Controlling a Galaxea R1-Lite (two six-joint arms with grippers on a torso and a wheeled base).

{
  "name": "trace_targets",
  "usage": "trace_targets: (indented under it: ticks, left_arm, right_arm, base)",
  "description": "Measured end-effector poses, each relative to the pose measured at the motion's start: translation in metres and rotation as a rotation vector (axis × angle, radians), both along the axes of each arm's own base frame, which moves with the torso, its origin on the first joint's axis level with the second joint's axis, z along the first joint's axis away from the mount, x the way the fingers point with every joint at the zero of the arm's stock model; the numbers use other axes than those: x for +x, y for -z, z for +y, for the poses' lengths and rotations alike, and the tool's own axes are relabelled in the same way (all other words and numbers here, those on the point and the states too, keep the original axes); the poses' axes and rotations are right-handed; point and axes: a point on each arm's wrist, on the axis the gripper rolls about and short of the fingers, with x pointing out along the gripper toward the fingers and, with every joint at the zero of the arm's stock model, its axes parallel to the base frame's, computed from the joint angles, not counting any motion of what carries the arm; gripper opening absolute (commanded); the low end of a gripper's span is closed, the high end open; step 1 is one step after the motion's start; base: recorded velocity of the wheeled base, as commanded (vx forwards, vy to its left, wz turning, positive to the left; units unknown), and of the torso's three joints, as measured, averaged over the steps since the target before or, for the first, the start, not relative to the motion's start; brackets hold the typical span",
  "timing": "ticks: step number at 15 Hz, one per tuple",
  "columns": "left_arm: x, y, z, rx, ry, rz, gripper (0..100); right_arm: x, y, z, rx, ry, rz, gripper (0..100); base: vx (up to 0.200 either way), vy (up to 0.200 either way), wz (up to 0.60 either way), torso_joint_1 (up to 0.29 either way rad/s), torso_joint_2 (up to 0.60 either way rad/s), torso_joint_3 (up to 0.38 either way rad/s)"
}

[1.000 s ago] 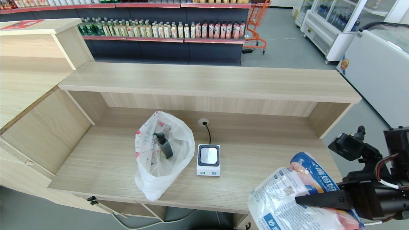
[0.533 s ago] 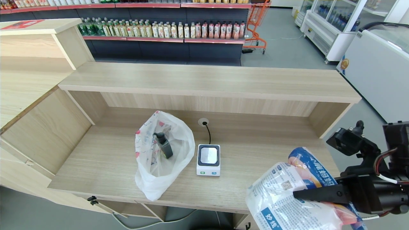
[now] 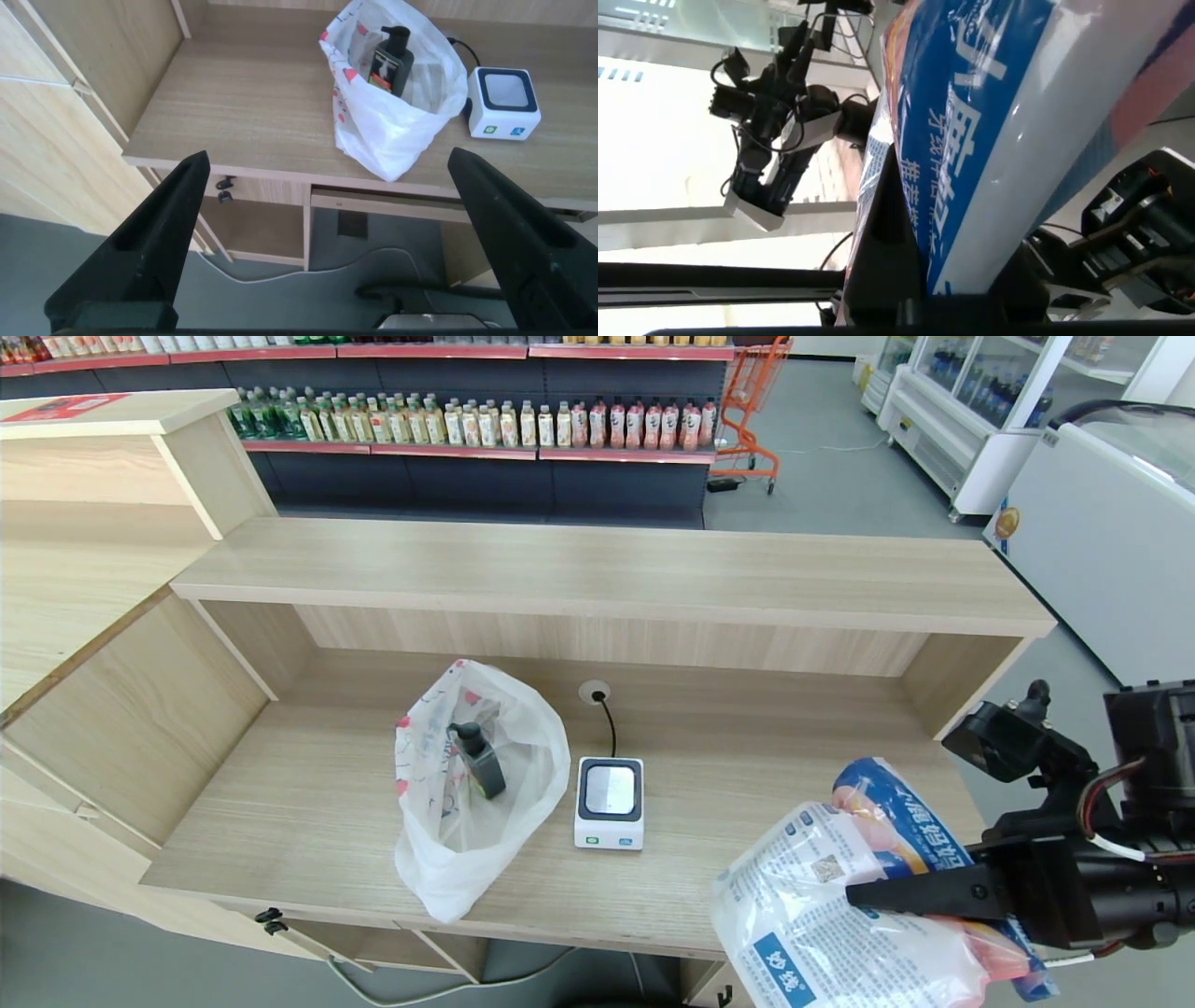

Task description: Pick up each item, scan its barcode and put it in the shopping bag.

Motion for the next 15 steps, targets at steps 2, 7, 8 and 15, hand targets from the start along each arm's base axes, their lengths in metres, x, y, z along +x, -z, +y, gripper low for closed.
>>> trace_targets:
  ticks: [2, 7, 8, 15]
  left_arm:
    - [0.000, 0.000, 0.000, 0.000, 0.000, 0.000, 100]
    - [0.000, 0.000, 0.000, 0.000, 0.000, 0.000, 100]
    - [0.000, 0.000, 0.000, 0.000, 0.000, 0.000, 100]
    - [0.000, 0.000, 0.000, 0.000, 0.000, 0.000, 100]
  right_arm:
    - [-0.001, -0.003, 0.000, -0.002, -0.012, -0.082, 0]
    - [0.007, -0.017, -0.007, -0.416, 0.178, -0.910, 0]
    - [0.009, -0.017, -0.013, -0.488, 0.213, -1.027, 0]
    - [-0.002, -0.007, -0.015, -0.668, 0.139, -1.473, 0]
  base:
    - [0.000, 0.000, 0.00, 0.000, 0.00, 0.000]
    - [0.000, 0.000, 0.00, 0.000, 0.00, 0.000]
    - [0.000, 0.000, 0.00, 0.000, 0.00, 0.000]
    - [0.000, 0.000, 0.00, 0.000, 0.00, 0.000]
